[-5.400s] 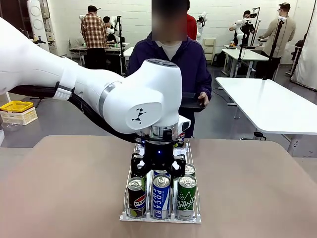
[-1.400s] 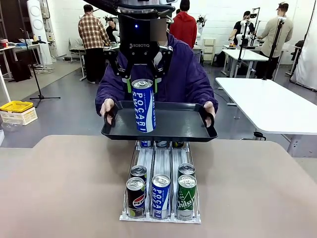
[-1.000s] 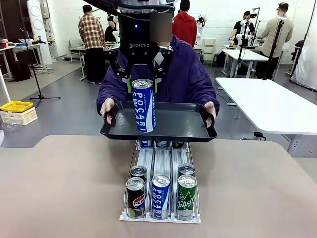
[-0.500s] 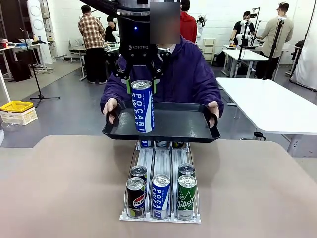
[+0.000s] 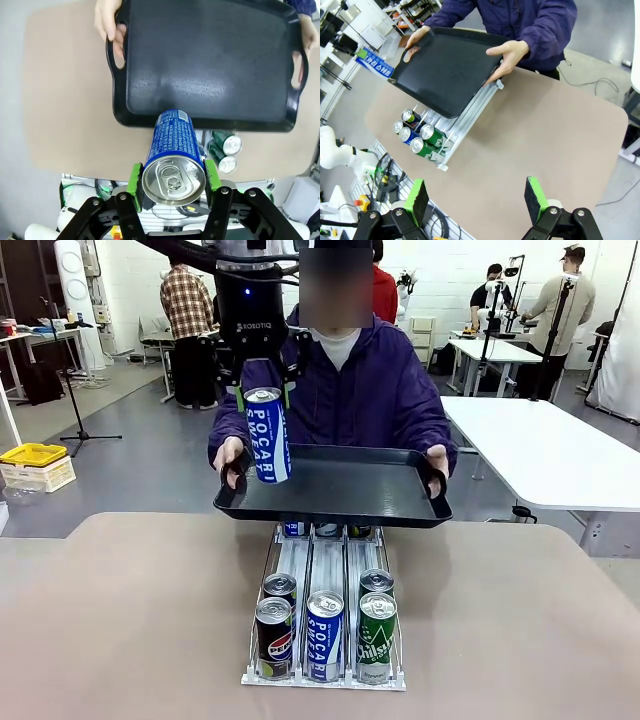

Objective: Retrieve and hand over the desired beverage to the person.
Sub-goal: Place the picked can on the Handle tray extended by the person.

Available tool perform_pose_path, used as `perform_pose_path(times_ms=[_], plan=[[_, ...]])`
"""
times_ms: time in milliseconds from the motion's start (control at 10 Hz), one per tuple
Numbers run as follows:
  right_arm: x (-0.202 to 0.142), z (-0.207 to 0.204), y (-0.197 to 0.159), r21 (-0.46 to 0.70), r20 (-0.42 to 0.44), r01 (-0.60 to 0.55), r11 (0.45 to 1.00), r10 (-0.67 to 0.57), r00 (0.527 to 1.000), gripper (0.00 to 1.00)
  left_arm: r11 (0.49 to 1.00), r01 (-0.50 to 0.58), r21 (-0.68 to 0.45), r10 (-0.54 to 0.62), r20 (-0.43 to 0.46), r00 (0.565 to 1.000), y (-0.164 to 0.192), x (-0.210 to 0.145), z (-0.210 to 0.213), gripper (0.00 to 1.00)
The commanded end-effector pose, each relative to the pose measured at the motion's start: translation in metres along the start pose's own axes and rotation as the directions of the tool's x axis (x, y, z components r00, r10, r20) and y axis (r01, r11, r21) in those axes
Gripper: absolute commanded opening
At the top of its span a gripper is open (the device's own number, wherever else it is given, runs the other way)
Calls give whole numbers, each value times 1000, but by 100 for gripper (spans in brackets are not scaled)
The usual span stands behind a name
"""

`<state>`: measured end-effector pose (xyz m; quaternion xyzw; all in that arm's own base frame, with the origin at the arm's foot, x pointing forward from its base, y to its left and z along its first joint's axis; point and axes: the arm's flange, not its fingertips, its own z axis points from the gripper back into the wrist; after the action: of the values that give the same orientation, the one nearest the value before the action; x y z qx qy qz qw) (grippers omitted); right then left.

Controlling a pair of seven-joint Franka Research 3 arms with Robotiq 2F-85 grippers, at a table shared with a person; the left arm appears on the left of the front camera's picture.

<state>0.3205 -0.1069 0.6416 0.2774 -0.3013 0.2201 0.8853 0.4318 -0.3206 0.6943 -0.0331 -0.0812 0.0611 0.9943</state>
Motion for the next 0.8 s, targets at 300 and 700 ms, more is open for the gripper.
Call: perform_pose_path(times_ms=[300, 700], plan=[[1, -1, -1, 24, 9, -6, 1000, 6, 1000, 100, 998, -57, 21, 59, -77, 995, -2, 67, -7, 58], [1, -1, -1, 24, 9, -6, 1000, 6, 1000, 100, 998, -46, 53, 52, -132, 990, -17, 87, -32, 58]])
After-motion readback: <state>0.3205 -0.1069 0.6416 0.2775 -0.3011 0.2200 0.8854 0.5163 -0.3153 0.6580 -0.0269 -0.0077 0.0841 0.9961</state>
